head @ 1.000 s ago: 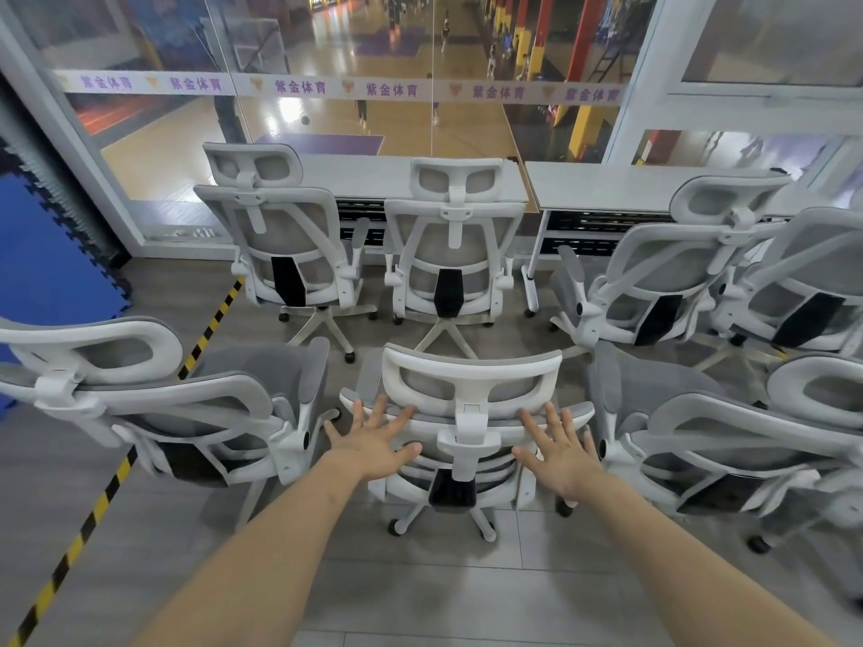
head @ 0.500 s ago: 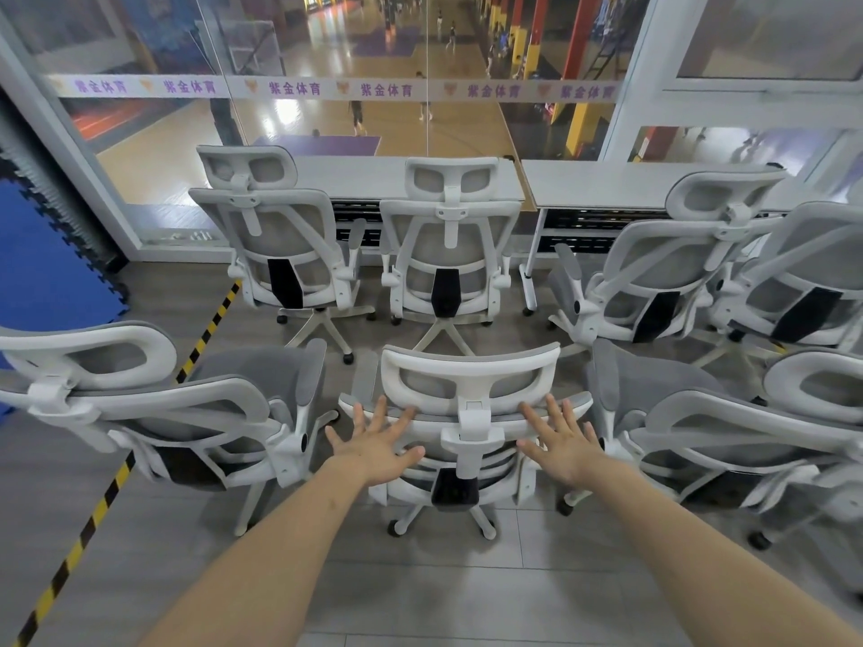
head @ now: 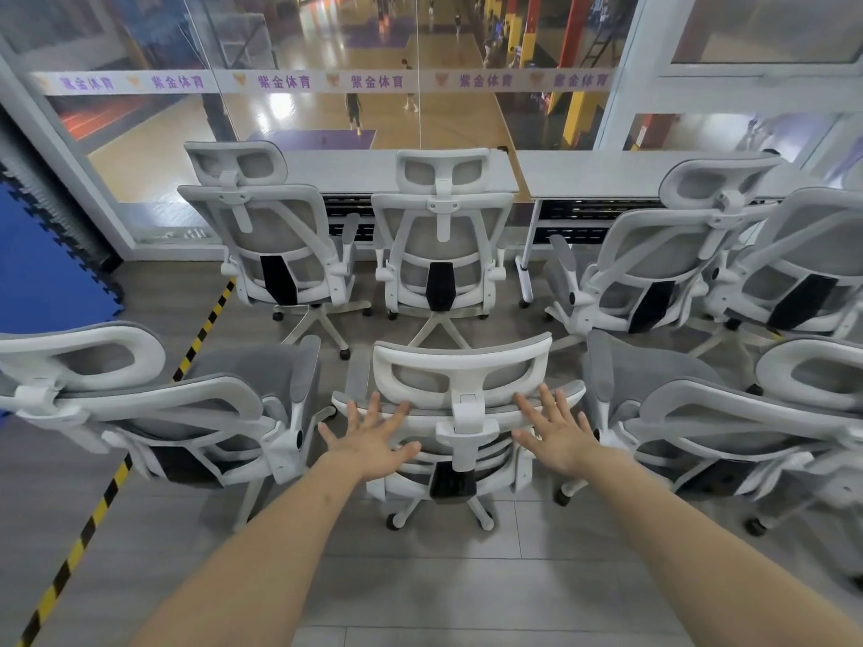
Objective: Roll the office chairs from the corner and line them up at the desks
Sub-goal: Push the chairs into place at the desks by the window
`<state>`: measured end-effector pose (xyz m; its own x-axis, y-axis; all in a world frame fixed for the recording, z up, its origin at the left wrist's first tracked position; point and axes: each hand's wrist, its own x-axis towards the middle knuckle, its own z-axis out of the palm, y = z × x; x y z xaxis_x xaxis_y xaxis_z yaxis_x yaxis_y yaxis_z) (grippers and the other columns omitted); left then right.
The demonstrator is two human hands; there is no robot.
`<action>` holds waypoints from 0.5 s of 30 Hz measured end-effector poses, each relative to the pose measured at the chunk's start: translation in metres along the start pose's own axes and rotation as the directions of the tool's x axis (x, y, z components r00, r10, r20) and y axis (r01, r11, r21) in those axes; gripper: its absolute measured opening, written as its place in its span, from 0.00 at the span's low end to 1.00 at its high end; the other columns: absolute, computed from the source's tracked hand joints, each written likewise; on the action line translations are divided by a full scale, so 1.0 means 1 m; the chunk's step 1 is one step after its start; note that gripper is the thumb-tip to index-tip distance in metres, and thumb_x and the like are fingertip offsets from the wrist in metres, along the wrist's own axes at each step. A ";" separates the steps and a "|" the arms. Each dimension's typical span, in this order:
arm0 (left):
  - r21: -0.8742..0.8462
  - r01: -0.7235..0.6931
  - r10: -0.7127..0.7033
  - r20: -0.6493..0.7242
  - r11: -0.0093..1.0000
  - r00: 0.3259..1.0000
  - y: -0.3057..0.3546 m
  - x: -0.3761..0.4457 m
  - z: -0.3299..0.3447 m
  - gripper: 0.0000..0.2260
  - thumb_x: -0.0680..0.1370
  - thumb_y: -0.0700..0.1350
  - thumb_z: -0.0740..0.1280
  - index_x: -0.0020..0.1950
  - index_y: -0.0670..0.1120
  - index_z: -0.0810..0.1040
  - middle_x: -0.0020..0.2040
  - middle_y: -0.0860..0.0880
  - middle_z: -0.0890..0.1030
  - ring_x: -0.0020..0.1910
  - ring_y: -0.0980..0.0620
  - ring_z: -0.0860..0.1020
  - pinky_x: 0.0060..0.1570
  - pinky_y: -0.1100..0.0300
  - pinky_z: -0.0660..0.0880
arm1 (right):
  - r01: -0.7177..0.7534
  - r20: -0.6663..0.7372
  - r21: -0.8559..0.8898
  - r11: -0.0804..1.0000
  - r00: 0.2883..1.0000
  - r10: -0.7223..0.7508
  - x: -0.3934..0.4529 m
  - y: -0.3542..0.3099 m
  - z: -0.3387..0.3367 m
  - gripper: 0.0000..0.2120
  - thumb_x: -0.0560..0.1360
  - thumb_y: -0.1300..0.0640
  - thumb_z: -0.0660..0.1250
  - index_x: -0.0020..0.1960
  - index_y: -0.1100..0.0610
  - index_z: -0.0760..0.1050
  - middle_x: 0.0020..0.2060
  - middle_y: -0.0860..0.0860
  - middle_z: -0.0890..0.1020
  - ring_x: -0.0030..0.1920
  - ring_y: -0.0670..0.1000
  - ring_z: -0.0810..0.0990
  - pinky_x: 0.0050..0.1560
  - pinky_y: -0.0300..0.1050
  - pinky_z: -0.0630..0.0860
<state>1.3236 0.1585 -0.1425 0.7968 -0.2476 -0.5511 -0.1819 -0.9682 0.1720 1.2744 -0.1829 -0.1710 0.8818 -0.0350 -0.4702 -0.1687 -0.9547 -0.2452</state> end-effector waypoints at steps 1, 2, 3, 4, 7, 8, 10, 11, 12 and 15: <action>0.002 -0.005 0.005 -0.004 1.000 1.000 -0.002 0.000 0.001 0.35 0.77 0.77 0.51 0.78 0.74 0.35 0.82 0.53 0.29 0.80 0.39 0.29 0.71 0.21 0.37 | -0.003 -0.001 0.004 1.000 1.000 0.003 -0.001 -0.001 0.001 0.32 0.81 0.30 0.47 0.79 0.29 0.33 0.81 0.47 0.29 0.80 0.52 0.26 0.80 0.66 0.37; 0.003 -0.010 0.010 -0.008 1.000 1.000 -0.003 0.001 0.001 0.35 0.77 0.77 0.51 0.78 0.75 0.35 0.82 0.53 0.29 0.80 0.39 0.29 0.71 0.21 0.37 | -0.005 -0.001 0.006 1.000 1.000 0.005 -0.001 -0.002 0.001 0.32 0.81 0.30 0.47 0.79 0.29 0.33 0.81 0.47 0.29 0.80 0.52 0.26 0.80 0.66 0.37; 0.005 -0.013 0.013 -0.013 1.000 1.000 -0.005 0.001 0.001 0.35 0.76 0.77 0.51 0.77 0.75 0.35 0.82 0.53 0.29 0.80 0.39 0.29 0.71 0.21 0.37 | -0.007 -0.002 0.006 1.000 1.000 0.007 -0.002 -0.003 0.002 0.33 0.81 0.30 0.47 0.79 0.29 0.33 0.81 0.47 0.29 0.80 0.53 0.26 0.80 0.66 0.37; 0.006 -0.013 0.013 -0.016 1.000 1.000 -0.006 0.001 0.001 0.35 0.76 0.77 0.51 0.77 0.75 0.35 0.82 0.54 0.29 0.80 0.39 0.29 0.71 0.21 0.37 | -0.008 -0.003 0.003 1.000 1.000 0.008 -0.003 -0.005 0.002 0.33 0.82 0.30 0.48 0.79 0.30 0.33 0.80 0.47 0.29 0.80 0.53 0.26 0.79 0.65 0.37; 0.011 -0.014 0.014 -0.020 1.000 1.000 -0.008 0.000 0.002 0.35 0.77 0.77 0.51 0.78 0.74 0.35 0.82 0.54 0.29 0.80 0.39 0.29 0.71 0.22 0.37 | -0.014 -0.007 -0.004 1.000 1.000 0.014 -0.005 -0.010 0.004 0.33 0.82 0.31 0.48 0.80 0.32 0.33 0.80 0.48 0.28 0.80 0.53 0.26 0.79 0.65 0.37; 0.019 -0.015 0.016 -0.022 1.000 1.000 -0.009 0.000 0.002 0.35 0.77 0.77 0.51 0.78 0.74 0.35 0.82 0.54 0.29 0.80 0.39 0.29 0.71 0.21 0.37 | -0.017 -0.006 -0.003 1.000 1.000 0.017 -0.005 -0.011 0.004 0.33 0.82 0.31 0.48 0.80 0.32 0.34 0.80 0.48 0.28 0.80 0.54 0.26 0.79 0.65 0.37; 0.034 -0.015 0.016 -0.026 0.999 1.000 -0.009 0.001 0.001 0.35 0.77 0.77 0.51 0.78 0.74 0.35 0.82 0.53 0.29 0.80 0.38 0.29 0.71 0.21 0.38 | -0.021 -0.007 -0.008 1.000 1.000 0.020 -0.006 -0.013 0.004 0.33 0.82 0.31 0.48 0.80 0.32 0.34 0.80 0.48 0.28 0.80 0.54 0.27 0.79 0.65 0.37; 0.039 -0.014 0.015 -0.026 0.999 1.000 -0.010 0.001 0.000 0.35 0.77 0.77 0.51 0.78 0.74 0.35 0.82 0.53 0.29 0.80 0.38 0.30 0.71 0.21 0.38 | -0.022 -0.007 -0.012 1.000 1.000 0.022 -0.006 -0.014 0.003 0.33 0.83 0.32 0.48 0.80 0.32 0.34 0.81 0.49 0.29 0.80 0.54 0.27 0.79 0.66 0.37; 0.040 -0.014 0.015 -0.025 0.999 1.000 -0.010 0.001 -0.001 0.35 0.77 0.77 0.51 0.78 0.74 0.35 0.82 0.53 0.29 0.80 0.38 0.30 0.71 0.21 0.38 | -0.023 -0.007 -0.013 1.000 1.000 0.023 -0.007 -0.014 0.003 0.33 0.83 0.32 0.48 0.80 0.32 0.34 0.81 0.49 0.29 0.80 0.54 0.27 0.79 0.66 0.37; 0.042 -0.019 0.020 -0.031 0.999 0.999 -0.011 -0.001 -0.002 0.35 0.77 0.76 0.51 0.78 0.74 0.35 0.82 0.53 0.30 0.81 0.39 0.30 0.72 0.21 0.38 | -0.022 -0.005 -0.019 1.000 1.000 0.022 -0.008 -0.016 0.000 0.33 0.82 0.31 0.47 0.81 0.33 0.34 0.81 0.50 0.30 0.80 0.55 0.28 0.79 0.66 0.38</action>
<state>1.3258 0.1690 -0.1426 0.8103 -0.2660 -0.5221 -0.2212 -0.9640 0.1478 1.2699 -0.1671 -0.1629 0.8801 -0.0576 -0.4714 -0.1798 -0.9591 -0.2185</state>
